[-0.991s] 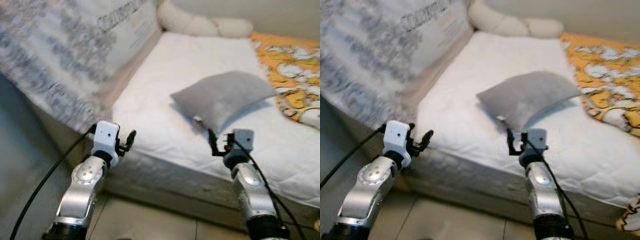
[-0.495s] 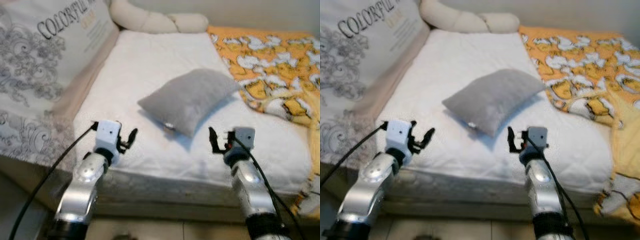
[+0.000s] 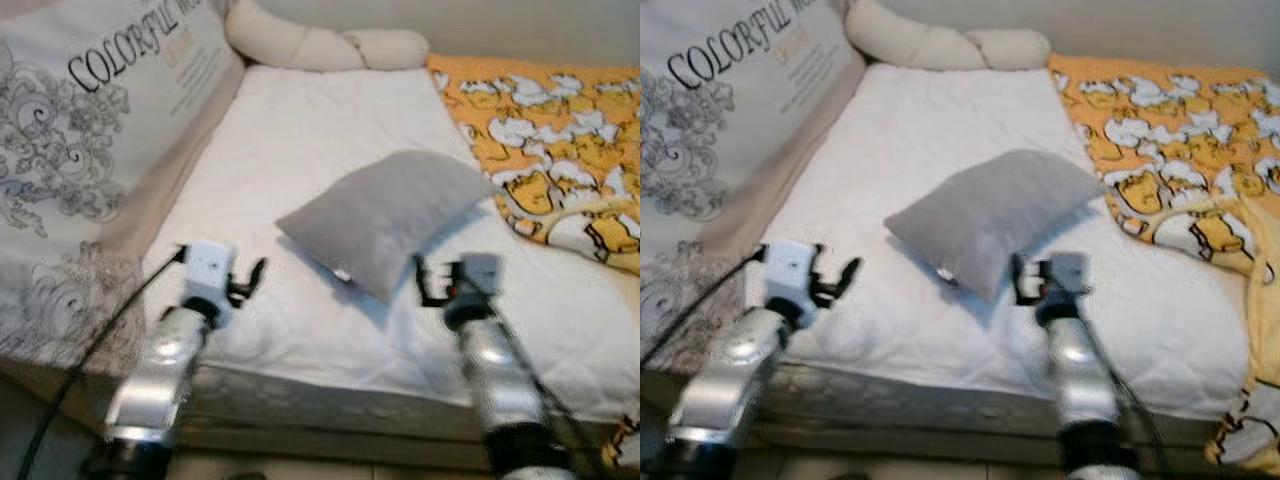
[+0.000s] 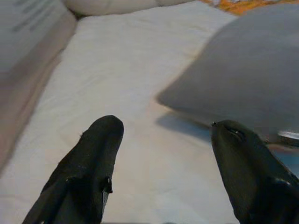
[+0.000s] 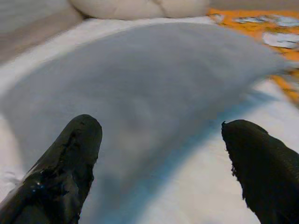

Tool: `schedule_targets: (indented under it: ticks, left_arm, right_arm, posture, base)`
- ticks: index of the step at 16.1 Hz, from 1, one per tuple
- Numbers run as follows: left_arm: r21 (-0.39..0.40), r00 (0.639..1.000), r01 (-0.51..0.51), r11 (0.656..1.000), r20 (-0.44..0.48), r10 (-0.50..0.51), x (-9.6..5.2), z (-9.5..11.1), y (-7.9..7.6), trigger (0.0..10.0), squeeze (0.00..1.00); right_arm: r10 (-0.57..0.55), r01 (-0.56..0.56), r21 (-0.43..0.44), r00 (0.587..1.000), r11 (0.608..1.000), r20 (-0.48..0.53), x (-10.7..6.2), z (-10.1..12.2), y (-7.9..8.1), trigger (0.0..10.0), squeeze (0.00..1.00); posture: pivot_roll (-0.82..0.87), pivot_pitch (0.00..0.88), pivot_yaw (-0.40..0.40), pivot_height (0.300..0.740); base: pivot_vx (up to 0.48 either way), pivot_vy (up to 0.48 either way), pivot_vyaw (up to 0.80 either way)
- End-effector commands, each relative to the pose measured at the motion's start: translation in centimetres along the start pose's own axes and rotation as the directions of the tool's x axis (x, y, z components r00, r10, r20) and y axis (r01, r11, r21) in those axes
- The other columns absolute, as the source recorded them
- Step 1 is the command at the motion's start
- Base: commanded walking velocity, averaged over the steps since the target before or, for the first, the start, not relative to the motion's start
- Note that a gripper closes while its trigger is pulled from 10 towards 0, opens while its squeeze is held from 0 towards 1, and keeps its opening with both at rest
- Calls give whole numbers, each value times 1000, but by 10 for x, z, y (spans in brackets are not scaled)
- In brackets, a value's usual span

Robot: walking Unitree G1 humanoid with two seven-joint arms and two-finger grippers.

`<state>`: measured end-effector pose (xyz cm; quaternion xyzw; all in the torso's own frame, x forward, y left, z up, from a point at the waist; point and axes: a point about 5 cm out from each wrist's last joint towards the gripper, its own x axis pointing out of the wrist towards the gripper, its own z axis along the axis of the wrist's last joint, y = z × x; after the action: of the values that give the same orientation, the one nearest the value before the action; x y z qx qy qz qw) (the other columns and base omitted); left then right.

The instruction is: Clean up the room

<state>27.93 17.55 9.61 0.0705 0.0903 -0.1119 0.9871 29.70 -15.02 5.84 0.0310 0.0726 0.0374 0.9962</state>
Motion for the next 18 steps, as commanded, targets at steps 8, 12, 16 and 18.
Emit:
schedule_targets:
  ticks: [8,12,16,18]
  left_arm:
    - [2,1000,21,1000,15,-21,4,5,-5,10000,0]
    - [5,1000,24,1000,13,-24,4,5,-5,10000,0]
    - [19,999,28,999,15,-28,4,5,-5,10000,0]
    - [26,999,34,999,11,-34,4,5,-7,10000,0]
  right_arm:
    - [-40,40,-11,999,999,5,0,2,-12,10000,0]
    - [-40,40,-12,999,999,1,0,1,-11,10000,0]
    - [-29,29,-13,1000,999,-1,1,1,-9,10000,0]
    - [-25,25,-9,1000,1000,-3,1,0,-9,10000,0]
  posture:
    - [-35,0,-5,740]
    - [-33,0,-6,740]
    - [-33,0,-5,740]
    - [-33,0,-5,740]
  base:
    - [341,0,0]
    - [335,0,0]
    - [76,0,0]
    - [0,0,0]
